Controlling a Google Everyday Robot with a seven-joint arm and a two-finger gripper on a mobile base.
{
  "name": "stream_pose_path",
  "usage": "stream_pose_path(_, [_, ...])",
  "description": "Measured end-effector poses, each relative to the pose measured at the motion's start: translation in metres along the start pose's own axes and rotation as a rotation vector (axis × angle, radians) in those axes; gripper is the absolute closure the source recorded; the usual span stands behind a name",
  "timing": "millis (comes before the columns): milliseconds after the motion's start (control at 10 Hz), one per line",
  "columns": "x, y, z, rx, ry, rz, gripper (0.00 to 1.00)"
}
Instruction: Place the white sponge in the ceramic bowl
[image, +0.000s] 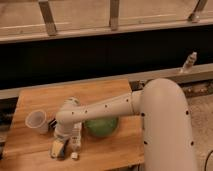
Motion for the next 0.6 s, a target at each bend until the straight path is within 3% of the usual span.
stream_pose_path(600, [0.0054,-0.0023,-0.005,0.002,0.006,0.011,0.75])
